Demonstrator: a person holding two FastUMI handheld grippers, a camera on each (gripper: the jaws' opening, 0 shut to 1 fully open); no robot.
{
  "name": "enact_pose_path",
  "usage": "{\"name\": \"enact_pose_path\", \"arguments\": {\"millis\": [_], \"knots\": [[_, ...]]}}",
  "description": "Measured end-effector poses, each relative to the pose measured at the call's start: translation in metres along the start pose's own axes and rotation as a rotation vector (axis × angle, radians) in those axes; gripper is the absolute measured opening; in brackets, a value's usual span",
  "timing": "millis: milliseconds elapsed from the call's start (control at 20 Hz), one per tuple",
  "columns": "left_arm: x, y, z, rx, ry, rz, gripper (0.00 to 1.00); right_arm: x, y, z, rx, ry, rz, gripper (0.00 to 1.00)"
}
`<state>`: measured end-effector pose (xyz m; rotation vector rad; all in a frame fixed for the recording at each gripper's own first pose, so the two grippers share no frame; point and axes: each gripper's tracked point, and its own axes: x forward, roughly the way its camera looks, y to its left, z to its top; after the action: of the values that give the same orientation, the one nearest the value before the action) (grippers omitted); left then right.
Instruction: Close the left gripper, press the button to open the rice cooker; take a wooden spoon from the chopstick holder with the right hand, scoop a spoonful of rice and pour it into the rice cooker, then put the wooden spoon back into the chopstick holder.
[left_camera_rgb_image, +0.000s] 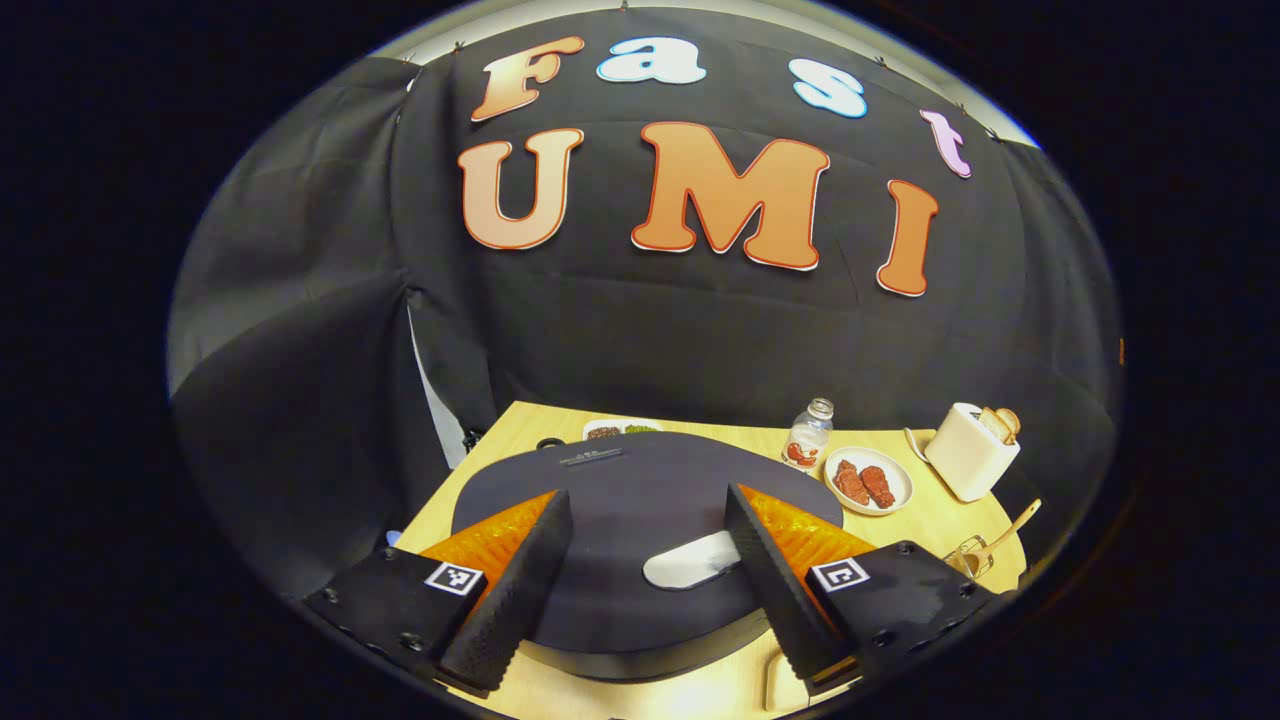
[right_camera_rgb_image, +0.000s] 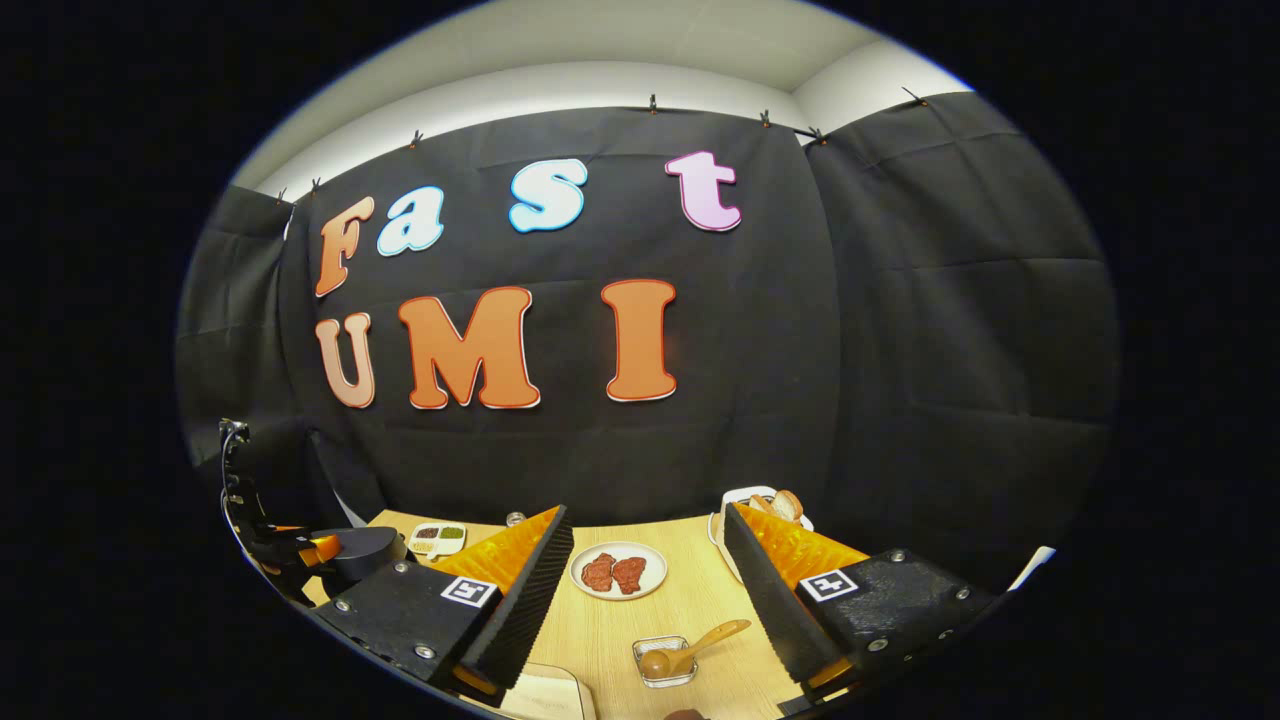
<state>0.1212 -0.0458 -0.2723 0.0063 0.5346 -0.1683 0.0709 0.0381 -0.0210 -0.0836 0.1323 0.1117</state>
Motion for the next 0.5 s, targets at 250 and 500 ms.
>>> {"name": "enact_pose_path", "arguments": {"millis": [250, 500], "knots": [[-0.001, -0.002, -0.04, 0.096, 0.031, -0.004, 1.0, 0.006, 0.005, -0.018, -0.002, 0.052, 0.01, 0.95], [0.002, -0.006, -0.044, 0.118, -0.024, 0.014, 0.99, 0.01, 0.006, -0.032, 0.002, 0.099, 0.01, 0.95]]}}
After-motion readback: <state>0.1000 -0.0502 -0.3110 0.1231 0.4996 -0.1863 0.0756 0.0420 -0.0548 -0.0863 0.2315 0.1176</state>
